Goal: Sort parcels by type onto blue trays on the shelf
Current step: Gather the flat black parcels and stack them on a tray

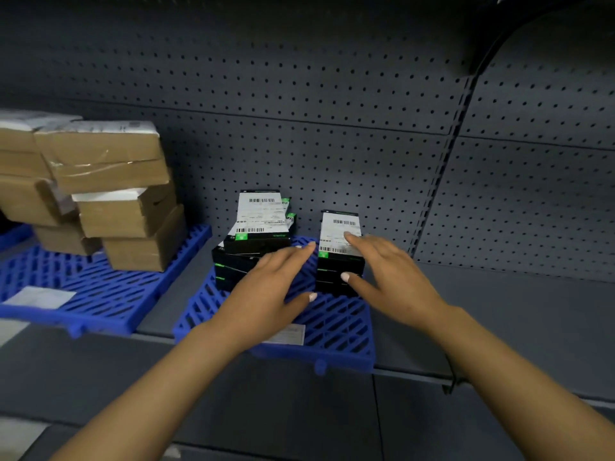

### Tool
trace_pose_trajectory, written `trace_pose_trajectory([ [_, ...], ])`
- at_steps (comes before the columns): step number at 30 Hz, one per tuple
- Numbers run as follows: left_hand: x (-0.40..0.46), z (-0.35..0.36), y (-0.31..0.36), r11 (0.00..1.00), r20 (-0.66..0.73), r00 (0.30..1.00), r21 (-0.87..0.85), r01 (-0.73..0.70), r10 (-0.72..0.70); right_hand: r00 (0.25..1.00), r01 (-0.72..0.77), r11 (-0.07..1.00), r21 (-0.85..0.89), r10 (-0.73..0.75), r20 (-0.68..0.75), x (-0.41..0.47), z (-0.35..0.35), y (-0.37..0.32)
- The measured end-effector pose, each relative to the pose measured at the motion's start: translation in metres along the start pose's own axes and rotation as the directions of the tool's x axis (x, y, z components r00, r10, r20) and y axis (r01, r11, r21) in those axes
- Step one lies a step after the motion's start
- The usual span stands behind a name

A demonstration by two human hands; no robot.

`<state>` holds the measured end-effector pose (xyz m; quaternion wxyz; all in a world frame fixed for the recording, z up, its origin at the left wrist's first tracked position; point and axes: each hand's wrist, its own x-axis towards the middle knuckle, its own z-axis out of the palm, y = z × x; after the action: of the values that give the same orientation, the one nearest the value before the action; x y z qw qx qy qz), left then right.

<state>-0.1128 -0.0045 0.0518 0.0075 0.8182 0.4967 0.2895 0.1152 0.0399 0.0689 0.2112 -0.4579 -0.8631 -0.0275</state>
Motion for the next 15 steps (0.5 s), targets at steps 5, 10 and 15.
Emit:
trace_pose_trajectory([
  [5,-0.013,-0.026,0.008,0.999,-0.067,0.998,0.047,-0.014,0.017,0.997,0.081,0.996,0.04,-0.08,-0.016,0.022,0.003,-0.011],
  [10,-0.02,-0.055,-0.009,0.991,-0.109,0.994,0.133,0.003,0.011,0.992,0.124,0.99,0.065,-0.124,0.004,0.044,0.009,-0.025],
  [15,-0.017,-0.061,-0.04,0.978,-0.098,0.991,0.178,0.105,-0.088,0.99,0.132,0.988,0.081,-0.136,0.039,0.058,0.017,-0.039],
])
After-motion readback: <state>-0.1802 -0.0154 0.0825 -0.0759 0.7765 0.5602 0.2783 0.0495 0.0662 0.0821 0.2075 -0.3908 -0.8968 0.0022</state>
